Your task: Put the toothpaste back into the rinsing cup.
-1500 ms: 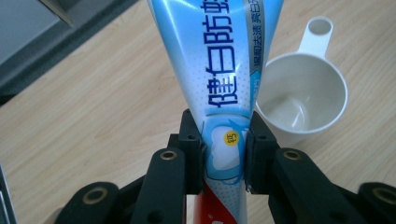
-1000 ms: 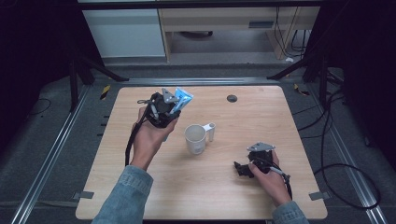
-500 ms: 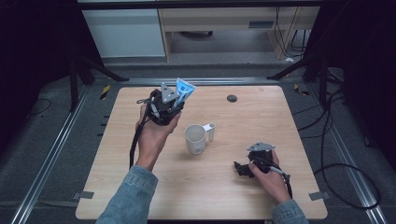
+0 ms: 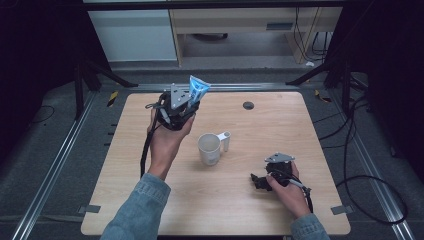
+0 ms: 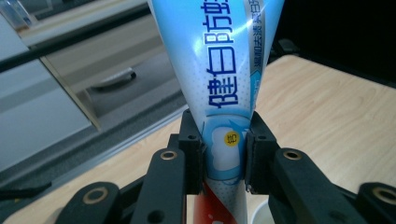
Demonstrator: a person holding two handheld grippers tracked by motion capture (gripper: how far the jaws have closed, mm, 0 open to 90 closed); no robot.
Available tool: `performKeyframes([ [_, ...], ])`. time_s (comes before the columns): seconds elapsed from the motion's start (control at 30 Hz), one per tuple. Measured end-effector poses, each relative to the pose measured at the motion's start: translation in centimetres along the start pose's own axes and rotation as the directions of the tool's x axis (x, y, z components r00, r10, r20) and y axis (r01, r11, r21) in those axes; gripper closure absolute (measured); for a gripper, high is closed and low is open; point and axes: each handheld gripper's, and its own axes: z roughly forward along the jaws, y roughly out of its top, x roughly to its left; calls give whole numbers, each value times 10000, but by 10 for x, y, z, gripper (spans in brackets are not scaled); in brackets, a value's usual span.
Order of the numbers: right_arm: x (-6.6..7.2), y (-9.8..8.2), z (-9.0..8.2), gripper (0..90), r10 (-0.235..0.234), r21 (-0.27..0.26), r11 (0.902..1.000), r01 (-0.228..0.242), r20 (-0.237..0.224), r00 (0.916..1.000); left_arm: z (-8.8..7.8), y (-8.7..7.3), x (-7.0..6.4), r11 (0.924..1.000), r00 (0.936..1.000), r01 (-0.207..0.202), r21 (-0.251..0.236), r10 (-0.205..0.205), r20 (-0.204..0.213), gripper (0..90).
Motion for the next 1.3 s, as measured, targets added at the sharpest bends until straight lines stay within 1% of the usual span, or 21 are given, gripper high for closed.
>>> performKeyframes([
  [0.1, 3, 0, 0, 4, 117, -14, 9999, -117, 73, 9999, 1, 5, 3, 9996, 9999, 105, -264, -103, 68, 727],
  [0.13, 4, 0, -1, 4, 229, 33, 9997, -229, -21, 9997, 1, 8, 4, 9992, 9999, 105, -381, -103, 60, 727],
  [0.17, 4, 0, 1, 4, 23, -29, 10000, -23, 61, 10000, 1, 10, 4, 9989, 9999, 107, -454, -103, 101, 727],
  [0.2, 4, 0, 1, 4, -51, -1, 10000, 51, 61, 10000, 1, 11, 4, 9984, 9998, 147, -551, -139, 149, 727],
  [0.27, 4, 0, 1, 4, -42, 0, 10000, 42, 56, 10000, 1, 13, 2, 9978, 9998, 61, -660, -47, 212, 727],
  [0.37, 5, 0, 1, 4, -42, -2, 10000, 42, 63, 10000, 1, 13, -3, 9973, 9998, -98, -723, 110, 154, 727],
  [0.43, 5, 0, 1, 4, -36, 8, 10000, 36, 67, 10000, 2, 12, -6, 9975, 9999, -34, -712, 45, 144, 727],
  [0.47, 5, 0, 1, 6, -68, -3, 10000, 68, 81, 9999, 2, 11, -7, 9967, 9999, 41, -814, -28, 155, 727],
  [0.53, 5, 0, 1, 6, -74, -14, 10000, 74, 84, 9999, 3, 9, -10, 9948, 9999, 103, -1011, -98, 62, 727],
  [0.57, 5, 0, 1, 6, -79, -17, 10000, 79, 85, 9999, 4, 9, -11, 9948, 10000, 91, -1018, -91, 4, 727],
  [0.67, 5, 0, 1, 6, -69, -12, 10000, 69, 84, 9999, 6, 6, -13, 9917, 9994, 317, -1245, -329, -78, 727],
  [0.77, 5, 1, 1, 6, 96, -8, 10000, -96, 51, 9999, 7, 3, -15, 9892, 9990, 367, -1418, -400, -204, 727],
  [0.93, 5, 1, 1, 6, 87, -3, 10000, -86, 43, 10000, 7, 0, -17, 9817, 9961, 739, -1755, -813, -356, 727],
  [1.07, 5, 1, 1, 5, 28, 16, 10000, -28, 39, 10000, 5, 2, -23, 9789, 9950, 677, -1929, -804, -589, 727],
  [1.1, 5, 1, 0, 5, 35, 30, 10000, -35, 35, 10000, 4, 3, -24, 9764, 9942, 777, -2016, -910, -576, 727],
  [1.13, 4, 0, 1, 5, -57, -11, 10000, 57, 55, 10000, 3, 3, -25, 9739, 9936, 853, -2103, -990, -552, 727],
  [1.27, 4, 0, 1, 4, -65, -7, 10000, 65, 50, 10000, -1, 7, -33, 9715, 9925, 833, -2217, -1009, -691, 727],
  [1.3, 5, 1, 1, 4, 36, 27, 10000, -36, 14, 10000, -2, 8, -34, 9725, 9922, 784, -2192, -974, -773, 727],
])
